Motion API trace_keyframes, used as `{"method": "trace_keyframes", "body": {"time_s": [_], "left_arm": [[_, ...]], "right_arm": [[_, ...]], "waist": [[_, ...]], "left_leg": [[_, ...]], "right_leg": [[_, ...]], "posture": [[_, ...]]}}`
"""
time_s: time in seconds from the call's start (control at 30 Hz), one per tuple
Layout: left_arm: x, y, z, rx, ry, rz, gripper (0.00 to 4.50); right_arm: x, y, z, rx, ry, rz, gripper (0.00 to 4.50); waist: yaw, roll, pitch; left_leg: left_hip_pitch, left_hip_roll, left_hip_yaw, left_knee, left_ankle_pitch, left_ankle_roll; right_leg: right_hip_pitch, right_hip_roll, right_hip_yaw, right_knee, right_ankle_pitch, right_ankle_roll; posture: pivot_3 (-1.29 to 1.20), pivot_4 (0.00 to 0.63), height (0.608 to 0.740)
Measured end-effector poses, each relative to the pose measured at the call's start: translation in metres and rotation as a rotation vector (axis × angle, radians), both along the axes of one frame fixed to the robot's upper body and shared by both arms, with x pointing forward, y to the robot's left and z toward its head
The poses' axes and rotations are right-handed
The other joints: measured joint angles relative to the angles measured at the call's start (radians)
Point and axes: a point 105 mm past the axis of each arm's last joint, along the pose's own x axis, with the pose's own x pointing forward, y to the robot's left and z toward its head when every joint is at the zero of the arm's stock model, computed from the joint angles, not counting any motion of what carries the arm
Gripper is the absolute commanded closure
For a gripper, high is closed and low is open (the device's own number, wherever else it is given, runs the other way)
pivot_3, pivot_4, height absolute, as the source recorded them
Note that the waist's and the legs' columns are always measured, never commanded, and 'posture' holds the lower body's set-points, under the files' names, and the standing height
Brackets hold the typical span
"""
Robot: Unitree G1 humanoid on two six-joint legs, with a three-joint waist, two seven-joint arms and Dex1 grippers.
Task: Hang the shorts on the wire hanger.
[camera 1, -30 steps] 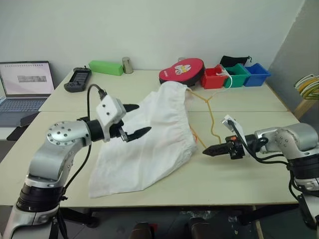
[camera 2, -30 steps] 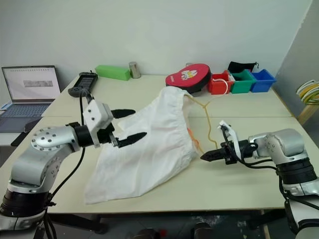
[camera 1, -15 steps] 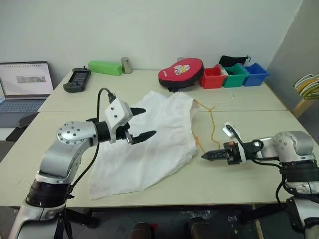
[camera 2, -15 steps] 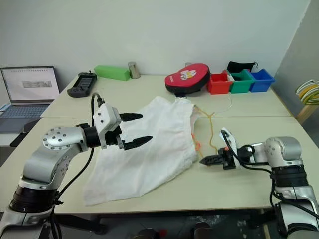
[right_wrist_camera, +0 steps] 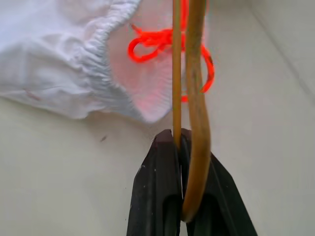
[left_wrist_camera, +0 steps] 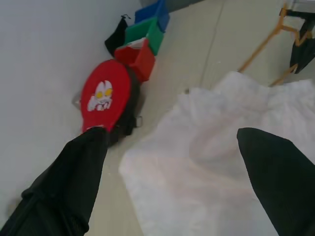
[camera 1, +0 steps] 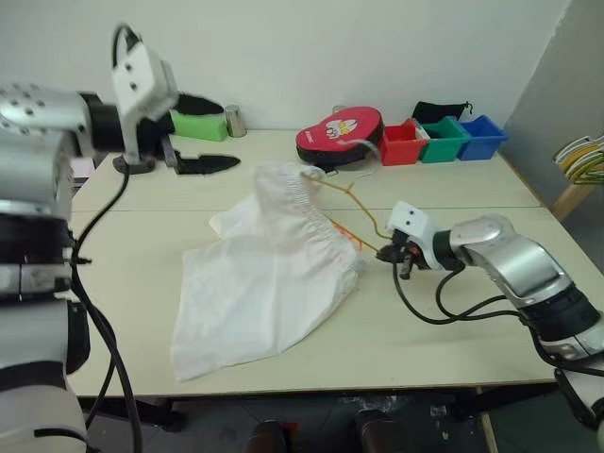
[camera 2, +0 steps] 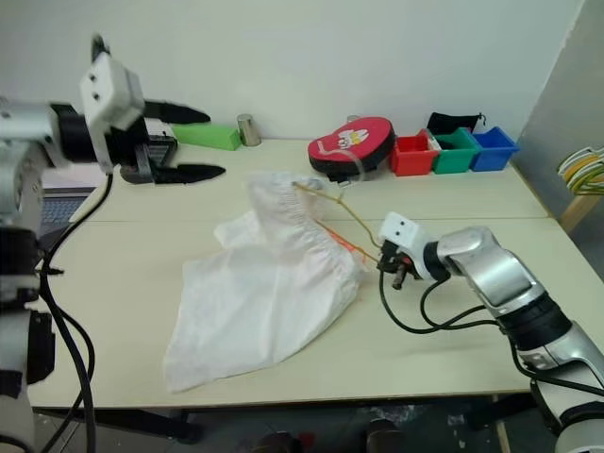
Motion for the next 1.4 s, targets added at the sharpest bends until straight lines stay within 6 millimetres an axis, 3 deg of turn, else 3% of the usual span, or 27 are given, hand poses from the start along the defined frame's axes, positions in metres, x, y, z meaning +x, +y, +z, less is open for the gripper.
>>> {"method": "trace_keyframes", "body": {"time_s": [0.1,0.23,0.57,0.7,1.3,1.4], "left_arm": [[0.011,-0.007,-0.03,0.07,0.073,-0.042,0.05],[0.012,-0.015,-0.055,0.173,0.142,-0.117,0.05],[0.021,-0.016,-0.086,0.373,0.132,-0.155,0.05],[0.026,-0.015,-0.096,0.404,0.122,-0.145,0.75],[0.035,-0.018,-0.094,0.432,0.077,-0.114,4.25],[0.035,-0.018,-0.095,0.438,0.076,-0.114,4.48]], "right_arm": [[0.006,0.009,0.002,-0.039,-0.071,0.024,4.5],[0.007,0.027,0.007,-0.029,-0.101,0.043,4.5],[0.007,0.038,0.011,-0.052,-0.143,0.037,4.5],[0.002,0.045,0.016,-0.044,-0.16,0.058,4.5],[0.007,0.047,0.023,-0.098,-0.256,0.06,4.5],[0.007,0.047,0.024,-0.097,-0.258,0.06,4.5]], "waist": [[0.006,0.0,0.0],[0.004,0.0,-0.001],[-0.012,-0.001,-0.001],[-0.023,-0.001,-0.001],[-0.045,-0.001,-0.001],[-0.048,-0.001,-0.001]], "left_leg": [[-0.002,0.0,-0.001,0.001,0.0,0.0],[-0.004,0.001,-0.001,0.001,0.0,0.0],[-0.003,0.0,-0.002,0.002,0.0,0.0],[-0.003,0.001,-0.004,0.002,0.0,0.0],[-0.003,0.0,-0.004,0.016,0.0,0.0],[-0.003,0.0,-0.004,0.016,0.0,0.0]], "right_leg": [[-0.002,0.0,-0.001,0.0,0.0,0.0],[-0.003,-0.002,-0.001,0.001,0.0,0.0],[-0.003,-0.002,-0.001,0.002,0.0,0.0],[-0.003,-0.003,-0.001,0.003,0.001,0.0],[-0.002,-0.001,-0.001,0.017,0.0,0.0],[-0.002,-0.001,-0.001,0.017,0.0,0.0]], "posture": [[0.0,0.003,0.74],[-0.02,0.005,0.74],[-0.04,0.002,0.74],[-0.05,0.001,0.74],[-0.05,0.0,0.74],[-0.04,0.0,0.74]]}}
